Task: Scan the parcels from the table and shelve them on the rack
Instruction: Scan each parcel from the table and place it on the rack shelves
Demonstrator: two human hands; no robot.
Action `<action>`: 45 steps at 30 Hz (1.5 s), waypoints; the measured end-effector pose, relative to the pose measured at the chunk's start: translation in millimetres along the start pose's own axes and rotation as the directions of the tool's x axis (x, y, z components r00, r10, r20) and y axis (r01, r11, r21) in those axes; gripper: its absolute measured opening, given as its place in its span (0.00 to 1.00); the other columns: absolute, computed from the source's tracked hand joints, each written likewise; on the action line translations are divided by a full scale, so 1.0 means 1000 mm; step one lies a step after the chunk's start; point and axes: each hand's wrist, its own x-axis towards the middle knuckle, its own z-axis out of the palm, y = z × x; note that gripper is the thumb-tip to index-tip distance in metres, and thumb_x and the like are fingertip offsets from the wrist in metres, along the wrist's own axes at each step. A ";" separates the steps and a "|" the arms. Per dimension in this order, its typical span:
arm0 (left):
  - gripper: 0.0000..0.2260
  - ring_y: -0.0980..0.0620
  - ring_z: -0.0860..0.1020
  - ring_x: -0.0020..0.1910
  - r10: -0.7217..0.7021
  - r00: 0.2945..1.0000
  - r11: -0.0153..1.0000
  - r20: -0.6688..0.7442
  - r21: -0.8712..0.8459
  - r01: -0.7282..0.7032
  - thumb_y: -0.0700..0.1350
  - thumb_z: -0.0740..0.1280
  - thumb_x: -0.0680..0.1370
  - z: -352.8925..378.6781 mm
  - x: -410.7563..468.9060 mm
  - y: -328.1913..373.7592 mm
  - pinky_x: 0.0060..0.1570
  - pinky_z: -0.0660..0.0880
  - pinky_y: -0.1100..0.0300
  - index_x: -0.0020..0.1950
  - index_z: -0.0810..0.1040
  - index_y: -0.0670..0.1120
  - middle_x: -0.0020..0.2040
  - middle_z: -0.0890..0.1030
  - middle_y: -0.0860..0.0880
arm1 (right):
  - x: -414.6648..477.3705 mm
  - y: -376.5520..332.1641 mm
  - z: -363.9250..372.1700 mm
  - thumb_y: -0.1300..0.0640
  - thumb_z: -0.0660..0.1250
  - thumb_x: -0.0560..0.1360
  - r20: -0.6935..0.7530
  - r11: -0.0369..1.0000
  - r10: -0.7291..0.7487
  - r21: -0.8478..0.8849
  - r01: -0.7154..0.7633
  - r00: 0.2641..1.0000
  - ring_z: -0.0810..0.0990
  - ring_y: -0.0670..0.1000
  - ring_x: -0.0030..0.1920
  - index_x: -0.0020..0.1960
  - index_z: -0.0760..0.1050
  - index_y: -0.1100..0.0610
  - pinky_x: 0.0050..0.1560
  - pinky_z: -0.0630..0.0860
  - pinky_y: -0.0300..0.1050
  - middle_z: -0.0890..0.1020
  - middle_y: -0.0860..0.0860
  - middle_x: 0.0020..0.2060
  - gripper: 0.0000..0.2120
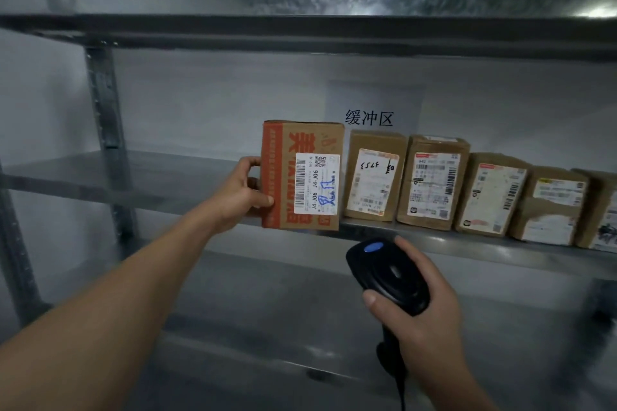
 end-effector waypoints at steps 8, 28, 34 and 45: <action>0.35 0.47 0.82 0.51 -0.012 1.000 0.997 0.016 0.073 0.011 0.26 0.66 0.76 0.000 0.067 -0.021 0.45 0.81 0.51 0.76 0.60 0.51 0.55 0.77 0.41 | 0.022 0.016 0.026 0.68 0.82 0.64 -0.080 0.992 0.058 -0.106 -0.066 0.995 0.79 0.32 0.53 0.67 0.75 0.49 0.45 0.74 0.23 0.84 0.39 0.52 0.36; 0.41 0.45 0.79 0.61 0.010 0.997 0.998 0.077 0.066 -0.015 0.26 0.66 0.77 0.006 0.113 -0.045 0.57 0.81 0.43 0.81 0.56 0.57 0.66 0.74 0.43 | 0.029 0.036 0.046 0.71 0.80 0.64 -0.145 0.966 0.165 -0.177 -0.189 0.976 0.79 0.31 0.51 0.62 0.74 0.42 0.43 0.75 0.24 0.84 0.35 0.48 0.36; 0.41 0.43 0.71 0.72 0.026 0.998 0.991 -0.050 0.133 -0.020 0.33 0.71 0.76 0.010 0.097 -0.045 0.67 0.74 0.41 0.82 0.55 0.54 0.76 0.68 0.45 | 0.020 0.034 0.039 0.71 0.80 0.65 -0.144 0.968 0.181 -0.151 -0.202 0.973 0.80 0.31 0.51 0.65 0.74 0.45 0.43 0.75 0.24 0.82 0.40 0.54 0.36; 0.25 0.47 0.73 0.68 0.333 0.884 0.886 -0.328 0.430 -0.174 0.36 0.72 0.76 0.047 0.012 -0.054 0.68 0.70 0.54 0.72 0.73 0.42 0.69 0.75 0.44 | -0.023 0.020 -0.013 0.71 0.79 0.66 -0.120 0.976 0.177 -0.109 -0.191 0.977 0.81 0.34 0.52 0.66 0.73 0.45 0.44 0.76 0.25 0.84 0.39 0.51 0.36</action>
